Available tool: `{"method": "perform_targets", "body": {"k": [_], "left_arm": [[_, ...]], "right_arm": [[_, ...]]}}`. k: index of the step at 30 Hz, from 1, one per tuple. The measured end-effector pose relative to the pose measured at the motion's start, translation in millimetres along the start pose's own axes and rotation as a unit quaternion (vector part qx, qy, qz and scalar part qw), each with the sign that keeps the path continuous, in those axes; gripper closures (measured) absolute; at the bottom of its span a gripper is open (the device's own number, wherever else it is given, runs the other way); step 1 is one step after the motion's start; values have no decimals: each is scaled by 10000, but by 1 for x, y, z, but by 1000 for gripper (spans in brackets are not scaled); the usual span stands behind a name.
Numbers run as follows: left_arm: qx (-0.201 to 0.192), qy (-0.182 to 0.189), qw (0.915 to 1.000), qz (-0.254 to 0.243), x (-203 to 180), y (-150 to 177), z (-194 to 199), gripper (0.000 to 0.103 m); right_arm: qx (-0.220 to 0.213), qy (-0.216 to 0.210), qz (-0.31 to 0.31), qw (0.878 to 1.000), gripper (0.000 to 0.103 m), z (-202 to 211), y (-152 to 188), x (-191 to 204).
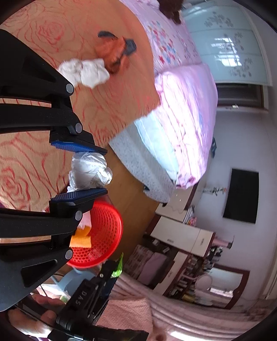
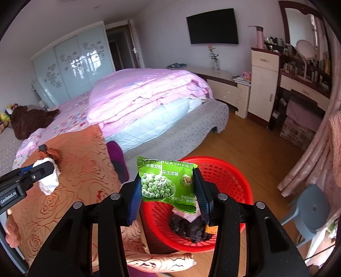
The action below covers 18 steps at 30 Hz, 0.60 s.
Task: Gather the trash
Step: 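Carry the white bag and green packet to the red wastebasket and open both tools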
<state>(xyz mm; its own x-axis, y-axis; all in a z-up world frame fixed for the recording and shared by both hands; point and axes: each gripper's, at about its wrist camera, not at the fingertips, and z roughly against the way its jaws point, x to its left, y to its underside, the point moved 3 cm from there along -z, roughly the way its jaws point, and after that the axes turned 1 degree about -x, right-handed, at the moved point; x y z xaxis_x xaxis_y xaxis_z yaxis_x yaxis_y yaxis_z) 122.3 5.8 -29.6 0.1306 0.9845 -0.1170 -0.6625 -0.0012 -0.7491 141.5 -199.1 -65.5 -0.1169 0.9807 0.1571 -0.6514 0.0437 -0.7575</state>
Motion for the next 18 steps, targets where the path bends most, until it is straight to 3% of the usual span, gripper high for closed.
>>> {"method": "perform_targets", "body": {"k": [10, 18], "left_arm": [[320, 424, 9975, -472, -60, 2, -36, 73], [593, 531, 9940, -748, -90, 11, -68, 73]], "right_arm": [[73, 181, -359, 9992, 59, -6, 6, -37], [146, 314, -575, 9977, 59, -15, 9, -55]]}}
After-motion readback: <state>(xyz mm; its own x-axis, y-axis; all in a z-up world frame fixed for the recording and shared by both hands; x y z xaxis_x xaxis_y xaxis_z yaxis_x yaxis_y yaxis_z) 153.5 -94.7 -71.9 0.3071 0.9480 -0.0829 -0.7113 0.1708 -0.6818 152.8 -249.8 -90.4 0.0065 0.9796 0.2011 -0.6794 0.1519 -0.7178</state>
